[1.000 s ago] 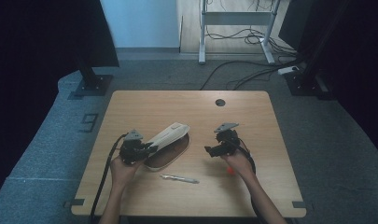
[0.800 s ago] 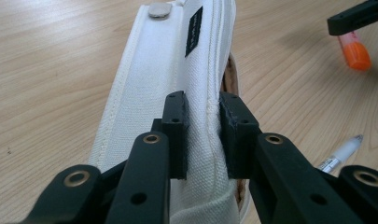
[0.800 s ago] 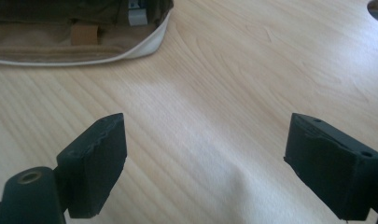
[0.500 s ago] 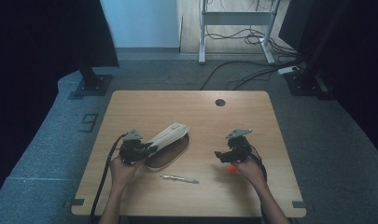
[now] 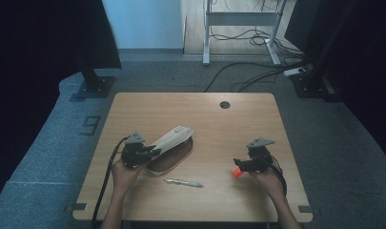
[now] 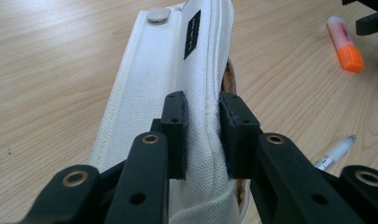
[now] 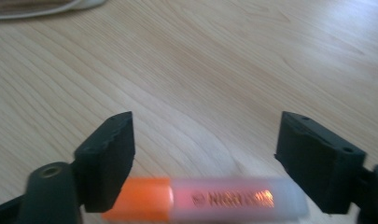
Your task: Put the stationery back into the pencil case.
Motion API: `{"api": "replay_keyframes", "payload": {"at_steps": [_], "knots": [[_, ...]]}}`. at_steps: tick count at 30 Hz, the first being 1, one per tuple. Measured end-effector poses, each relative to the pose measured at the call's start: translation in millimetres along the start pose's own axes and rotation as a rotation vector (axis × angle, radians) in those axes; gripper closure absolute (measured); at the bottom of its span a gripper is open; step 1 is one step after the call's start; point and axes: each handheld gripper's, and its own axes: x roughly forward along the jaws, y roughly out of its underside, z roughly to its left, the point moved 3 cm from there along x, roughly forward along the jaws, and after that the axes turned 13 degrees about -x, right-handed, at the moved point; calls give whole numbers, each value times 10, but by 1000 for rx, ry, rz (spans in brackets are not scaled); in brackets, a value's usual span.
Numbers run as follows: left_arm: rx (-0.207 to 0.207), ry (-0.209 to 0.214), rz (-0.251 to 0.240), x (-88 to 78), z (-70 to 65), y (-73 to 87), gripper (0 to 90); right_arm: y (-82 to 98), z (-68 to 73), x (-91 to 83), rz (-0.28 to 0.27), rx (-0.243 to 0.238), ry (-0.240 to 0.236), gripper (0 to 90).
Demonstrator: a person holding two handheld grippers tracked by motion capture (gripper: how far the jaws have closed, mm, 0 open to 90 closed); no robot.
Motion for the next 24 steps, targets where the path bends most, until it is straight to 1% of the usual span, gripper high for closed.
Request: {"api": "replay_keyframes", "payload": {"at_steps": [2, 6, 8, 14, 18, 22, 24], "knots": [[-1, 0, 0, -6, 3, -1, 731, 64, -35, -41, 1, 5, 18, 244], [0, 0, -2, -11, 2, -2, 731, 209, -97, -106, 16, 18, 36, 310], [0, 1, -2, -11, 2, -2, 731, 264, -115, -125, 24, 24, 36, 327], [0, 3, -1, -9, 2, -2, 731, 409, -187, -167, 44, 41, 61, 379], [0, 3, -1, -8, 1, -2, 731, 442, -215, -169, 53, 44, 66, 390], [4, 2, -1, -9, -2, -1, 730, 449, -228, -150, 59, 27, 66, 383], [4, 2, -1, -9, -3, -2, 730, 456, -248, -145, 54, 43, 64, 372]]}}
